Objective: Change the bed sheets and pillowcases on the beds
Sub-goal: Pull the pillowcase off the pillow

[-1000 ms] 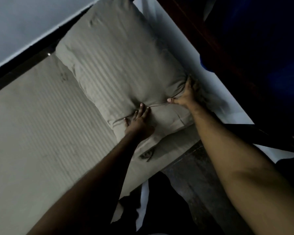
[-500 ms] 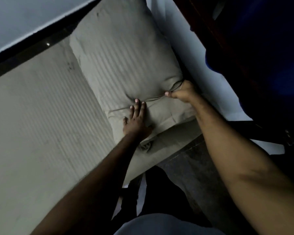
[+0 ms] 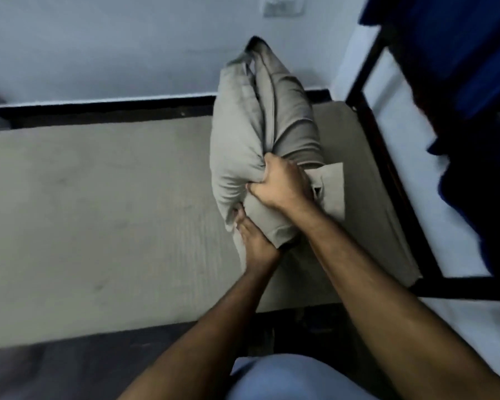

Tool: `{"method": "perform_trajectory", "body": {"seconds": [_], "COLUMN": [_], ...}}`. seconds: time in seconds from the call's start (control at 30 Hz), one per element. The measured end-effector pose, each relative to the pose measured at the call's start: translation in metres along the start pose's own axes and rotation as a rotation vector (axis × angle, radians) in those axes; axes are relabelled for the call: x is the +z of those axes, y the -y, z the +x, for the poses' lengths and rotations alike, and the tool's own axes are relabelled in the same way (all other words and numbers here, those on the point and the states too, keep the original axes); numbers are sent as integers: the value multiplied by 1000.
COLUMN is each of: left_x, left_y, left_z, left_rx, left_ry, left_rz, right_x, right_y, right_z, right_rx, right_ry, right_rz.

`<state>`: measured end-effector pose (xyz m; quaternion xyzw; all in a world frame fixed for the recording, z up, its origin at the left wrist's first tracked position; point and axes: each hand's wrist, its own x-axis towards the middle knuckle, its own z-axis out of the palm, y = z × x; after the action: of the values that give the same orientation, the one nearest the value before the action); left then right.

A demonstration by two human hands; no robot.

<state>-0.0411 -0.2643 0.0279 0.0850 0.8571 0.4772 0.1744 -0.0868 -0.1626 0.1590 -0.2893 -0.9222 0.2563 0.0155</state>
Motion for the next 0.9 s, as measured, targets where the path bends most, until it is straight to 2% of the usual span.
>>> {"method": "perform_trajectory", "body": {"seconds": [0.07, 0.2, 0.27, 0.33, 0.43, 0.57, 0.7, 0.9], "left_x": [-55, -178, -243, -299, -375, -460, -541, -645], "left_y": [21, 65, 84, 98, 120, 148, 192, 253], "left_z": [-5, -13, -20, -28, -37, -39, -39, -27], "left_rx": [18, 122, 121, 67, -48, -57, -52, -118], "left_ry": [-89, -325, -415, -496, -725, -986, -1110, -1192], "left_rz": [63, -118, -87, -40, -22, 59, 29, 88], "right_x": [15, 46, 68, 89, 120, 169, 229, 306], "right_y": [65, 179, 235, 281, 353, 441, 527, 638], "right_z": [-25, -65, -85, -103, -122, -128, -130, -138], "right_rx": [-69, -128, -153, -180, -254, -311, -373, -431], "right_ry": [0, 1, 20, 36, 92, 203, 309, 413], "right_rz": [7, 69, 148, 265, 401, 580, 647, 659]}}
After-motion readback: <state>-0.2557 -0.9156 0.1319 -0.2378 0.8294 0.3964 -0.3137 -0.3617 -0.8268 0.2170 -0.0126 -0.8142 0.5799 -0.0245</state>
